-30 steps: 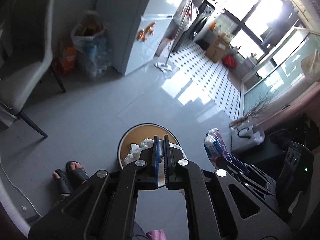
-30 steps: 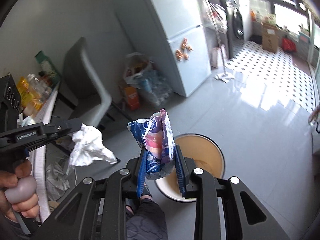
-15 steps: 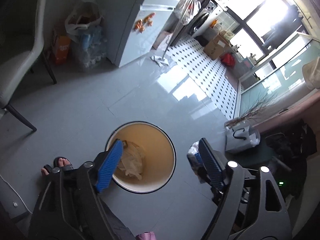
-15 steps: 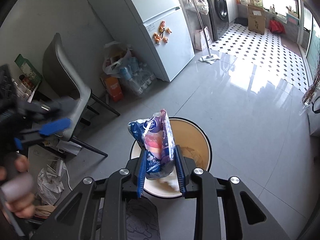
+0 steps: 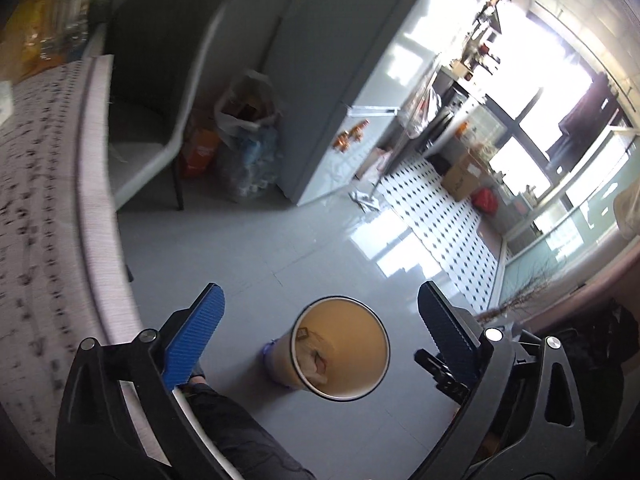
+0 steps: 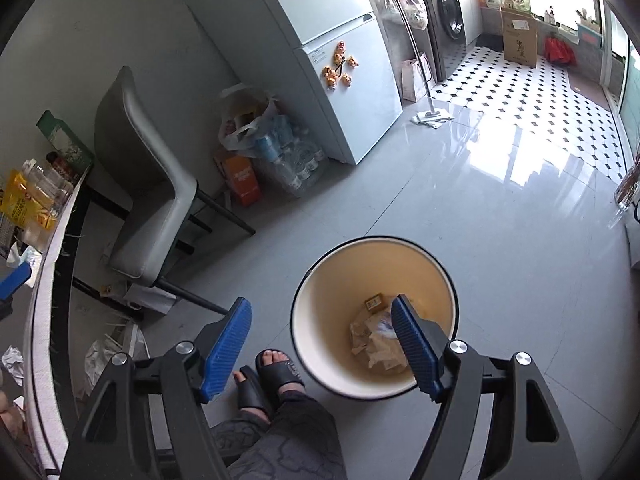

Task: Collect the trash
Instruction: 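Move both grippers back over the table trash, then lower the left gripper around the folded white paper box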

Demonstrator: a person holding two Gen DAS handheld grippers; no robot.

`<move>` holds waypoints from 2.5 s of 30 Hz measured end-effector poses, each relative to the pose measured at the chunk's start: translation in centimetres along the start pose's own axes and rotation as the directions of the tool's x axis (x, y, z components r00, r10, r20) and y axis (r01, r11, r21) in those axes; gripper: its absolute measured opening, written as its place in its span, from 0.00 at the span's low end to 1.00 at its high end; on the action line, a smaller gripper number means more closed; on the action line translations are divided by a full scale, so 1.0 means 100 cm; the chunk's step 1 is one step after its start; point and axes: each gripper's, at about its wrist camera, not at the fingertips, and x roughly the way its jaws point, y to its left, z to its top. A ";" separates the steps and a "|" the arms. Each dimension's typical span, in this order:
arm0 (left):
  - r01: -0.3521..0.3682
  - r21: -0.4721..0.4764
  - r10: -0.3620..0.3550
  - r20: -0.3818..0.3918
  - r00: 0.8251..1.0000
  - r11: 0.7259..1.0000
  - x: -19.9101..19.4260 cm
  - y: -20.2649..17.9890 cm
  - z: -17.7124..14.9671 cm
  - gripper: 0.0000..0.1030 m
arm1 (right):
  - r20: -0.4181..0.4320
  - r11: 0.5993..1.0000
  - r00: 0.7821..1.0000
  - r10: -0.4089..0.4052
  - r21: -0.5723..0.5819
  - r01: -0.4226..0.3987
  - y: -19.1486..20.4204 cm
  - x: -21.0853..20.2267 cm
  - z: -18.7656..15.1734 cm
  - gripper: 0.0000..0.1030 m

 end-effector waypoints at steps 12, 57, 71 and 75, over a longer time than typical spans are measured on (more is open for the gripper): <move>-0.058 -0.066 0.065 0.119 0.991 0.996 -0.104 0.080 -0.017 0.94 | 0.071 0.989 0.993 0.095 -0.120 -0.086 0.089 -0.071 -0.010 0.90; -0.229 -0.435 0.337 0.188 0.923 0.871 -0.278 0.293 -0.132 0.82 | -0.049 0.817 0.934 0.353 -0.471 -0.333 0.347 -0.128 -0.111 0.92; -0.401 -0.471 0.507 0.120 0.853 0.786 -0.270 0.323 -0.117 0.84 | -0.087 0.809 0.934 0.347 -0.476 -0.345 0.347 -0.114 -0.110 0.92; -0.408 -0.495 0.522 0.111 0.846 0.767 -0.262 0.332 -0.117 0.84 | -0.075 0.798 0.931 0.357 -0.494 -0.346 0.358 -0.119 -0.109 0.92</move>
